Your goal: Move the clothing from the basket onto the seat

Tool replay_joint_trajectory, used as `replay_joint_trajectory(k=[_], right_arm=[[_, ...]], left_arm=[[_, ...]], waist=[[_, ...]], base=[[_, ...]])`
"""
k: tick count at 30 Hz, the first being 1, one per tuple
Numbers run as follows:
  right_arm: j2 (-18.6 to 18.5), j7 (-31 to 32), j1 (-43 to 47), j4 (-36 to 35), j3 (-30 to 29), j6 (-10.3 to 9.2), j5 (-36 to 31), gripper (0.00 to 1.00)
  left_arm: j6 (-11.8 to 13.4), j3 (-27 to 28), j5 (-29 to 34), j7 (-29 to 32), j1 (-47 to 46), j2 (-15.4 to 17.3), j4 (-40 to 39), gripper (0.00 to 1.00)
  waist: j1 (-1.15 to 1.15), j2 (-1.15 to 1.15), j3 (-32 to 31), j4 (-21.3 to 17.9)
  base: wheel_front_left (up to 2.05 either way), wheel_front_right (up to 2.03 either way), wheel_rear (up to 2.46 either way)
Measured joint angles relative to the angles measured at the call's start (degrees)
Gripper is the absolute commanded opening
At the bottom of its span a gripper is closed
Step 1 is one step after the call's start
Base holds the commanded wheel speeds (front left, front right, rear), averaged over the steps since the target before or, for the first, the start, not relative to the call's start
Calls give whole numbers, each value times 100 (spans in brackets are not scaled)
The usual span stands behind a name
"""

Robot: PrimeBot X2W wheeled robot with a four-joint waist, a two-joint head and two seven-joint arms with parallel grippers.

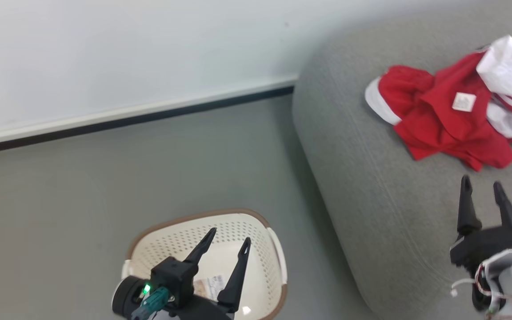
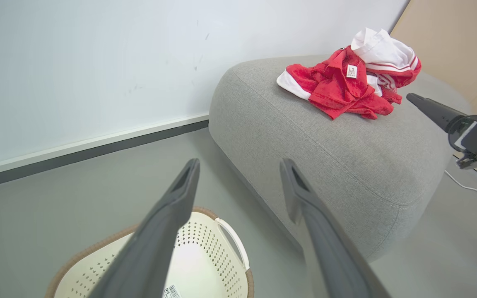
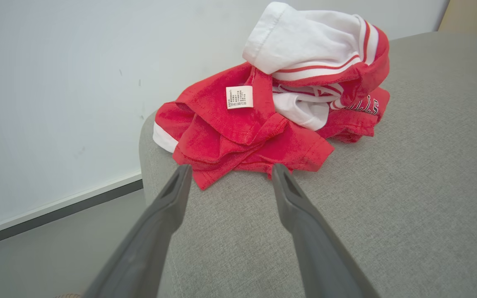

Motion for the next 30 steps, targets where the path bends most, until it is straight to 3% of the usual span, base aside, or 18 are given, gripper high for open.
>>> replay_joint_trajectory(k=[6,18,30], right_arm=[[90,1,641,-456,62,-54,-107,100],[286,0,1477,-1315,441,-160,-598,100],[475,0,1922,-1857,709,-279,-865,100]], left_arm=[[57,190,12,-192,282,-38,325,100],[145,738,187,-536,798,200,649,100],[147,1358,205,-867,1159,303,760,100]], waist=[[0,0,-347,416],[1,0,-1023,1160],[1,0,-1395,1359]], base=[[0,0,0],[0,0,0],[0,0,0]])
